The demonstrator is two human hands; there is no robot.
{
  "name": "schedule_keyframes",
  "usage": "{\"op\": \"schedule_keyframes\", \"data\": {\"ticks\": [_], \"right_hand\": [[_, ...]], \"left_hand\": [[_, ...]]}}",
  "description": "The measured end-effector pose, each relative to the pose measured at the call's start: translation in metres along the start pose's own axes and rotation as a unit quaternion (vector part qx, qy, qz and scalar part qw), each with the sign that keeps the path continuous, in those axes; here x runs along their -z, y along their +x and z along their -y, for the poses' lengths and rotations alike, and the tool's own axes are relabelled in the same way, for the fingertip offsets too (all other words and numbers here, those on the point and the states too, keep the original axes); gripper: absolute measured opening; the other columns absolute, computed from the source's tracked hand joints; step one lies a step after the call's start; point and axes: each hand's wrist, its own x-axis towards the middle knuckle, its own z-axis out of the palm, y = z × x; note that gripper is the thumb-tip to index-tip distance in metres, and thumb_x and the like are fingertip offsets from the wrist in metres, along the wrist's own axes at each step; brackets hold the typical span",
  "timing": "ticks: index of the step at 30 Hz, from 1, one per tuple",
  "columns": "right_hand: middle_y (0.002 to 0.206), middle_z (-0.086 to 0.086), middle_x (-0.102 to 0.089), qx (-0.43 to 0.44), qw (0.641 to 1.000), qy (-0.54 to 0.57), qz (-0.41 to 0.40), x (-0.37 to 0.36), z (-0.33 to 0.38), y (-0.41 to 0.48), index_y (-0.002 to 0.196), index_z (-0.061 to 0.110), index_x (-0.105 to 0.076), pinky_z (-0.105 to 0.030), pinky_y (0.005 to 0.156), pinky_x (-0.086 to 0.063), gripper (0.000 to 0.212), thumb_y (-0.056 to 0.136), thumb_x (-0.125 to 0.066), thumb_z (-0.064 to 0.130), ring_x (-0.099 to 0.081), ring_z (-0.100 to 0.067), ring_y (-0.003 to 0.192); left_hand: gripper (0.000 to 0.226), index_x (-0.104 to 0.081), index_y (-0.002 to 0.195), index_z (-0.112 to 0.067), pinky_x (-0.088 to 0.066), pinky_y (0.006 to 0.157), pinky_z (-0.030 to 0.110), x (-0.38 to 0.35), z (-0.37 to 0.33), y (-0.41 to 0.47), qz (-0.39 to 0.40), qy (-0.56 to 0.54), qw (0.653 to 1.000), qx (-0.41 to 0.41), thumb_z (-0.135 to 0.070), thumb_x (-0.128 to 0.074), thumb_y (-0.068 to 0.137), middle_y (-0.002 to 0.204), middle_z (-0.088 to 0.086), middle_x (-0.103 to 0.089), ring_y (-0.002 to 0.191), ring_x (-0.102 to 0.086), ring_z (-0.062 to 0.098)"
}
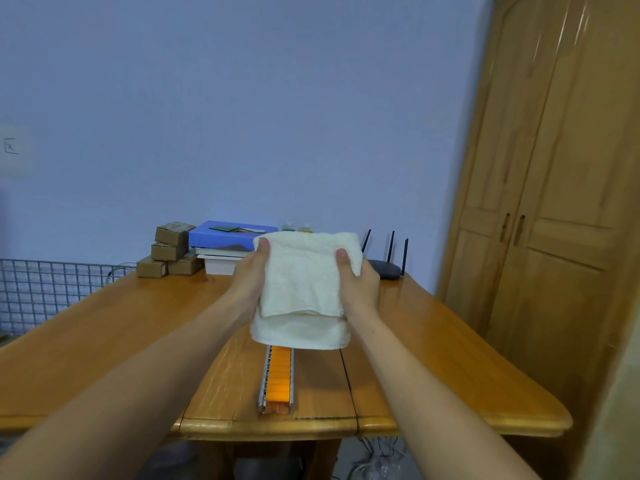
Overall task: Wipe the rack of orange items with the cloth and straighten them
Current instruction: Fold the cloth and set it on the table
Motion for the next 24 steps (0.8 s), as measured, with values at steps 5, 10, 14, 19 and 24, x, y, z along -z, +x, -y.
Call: {"op": "schedule_keyframes", "data": {"ticks": [5, 10, 14, 19, 24], "right_hand": [[0.089, 0.005, -0.074, -0.006, 1.0, 0.005, 0.0, 0.001, 0.0, 0.0, 0.094, 0.018, -0.071, -0.027, 0.072, -0.057, 0.033, 0.093, -0.064, 0.05, -0.07, -0.01, 0.083], [0.086, 0.0, -0.074, -0.016, 1.0, 0.007, -0.013, 0.0, -0.001, 0.002, 0.091, 0.013, -0.069, -0.029, 0.07, -0.055, 0.039, 0.092, -0.065, 0.051, -0.07, -0.015, 0.081], [0.084, 0.001, -0.073, -0.027, 0.999, 0.008, -0.018, 0.003, -0.004, 0.007, 0.089, 0.011, -0.068, -0.028, 0.067, -0.053, 0.039, 0.091, -0.066, 0.051, -0.068, -0.013, 0.077], [0.08, -0.007, -0.069, -0.049, 0.998, -0.006, -0.04, 0.017, -0.015, 0.016, 0.088, 0.003, -0.064, -0.029, 0.064, -0.048, 0.054, 0.087, -0.066, 0.057, -0.062, -0.014, 0.071], [0.085, -0.006, -0.07, -0.069, 0.995, -0.056, -0.052, 0.04, -0.029, 0.029, 0.09, 0.009, -0.067, -0.032, 0.068, -0.049, 0.045, 0.09, -0.064, 0.054, -0.064, -0.017, 0.075]], "left_hand": [[0.053, -0.063, 0.124, -0.024, -0.054, 0.091, 0.045, 0.0, -0.001, -0.001, 0.003, -0.003, 1.0, -0.003, -0.065, -0.039, 0.1, 0.113, 0.003, -0.073, 0.103, -0.069, 0.025], [0.048, -0.063, 0.112, -0.026, -0.054, 0.084, 0.042, -0.002, 0.0, -0.002, 0.01, -0.014, 1.0, 0.007, -0.064, -0.037, 0.101, 0.105, 0.0, -0.074, 0.097, -0.069, 0.023], [0.05, -0.065, 0.114, -0.024, -0.055, 0.08, 0.04, -0.005, 0.002, 0.002, 0.019, 0.0, 1.0, 0.003, -0.064, -0.036, 0.101, 0.106, 0.001, -0.075, 0.098, -0.07, 0.023], [0.043, -0.067, 0.117, -0.017, -0.054, 0.098, 0.05, -0.012, 0.015, 0.01, 0.049, 0.019, 0.999, 0.008, -0.053, -0.05, 0.102, 0.112, 0.007, -0.076, 0.106, -0.071, 0.029], [0.035, -0.072, 0.106, -0.013, -0.058, 0.095, 0.049, -0.032, 0.038, 0.019, 0.046, 0.035, 0.998, -0.01, -0.046, -0.06, 0.099, 0.104, 0.006, -0.079, 0.101, -0.074, 0.027]]}}
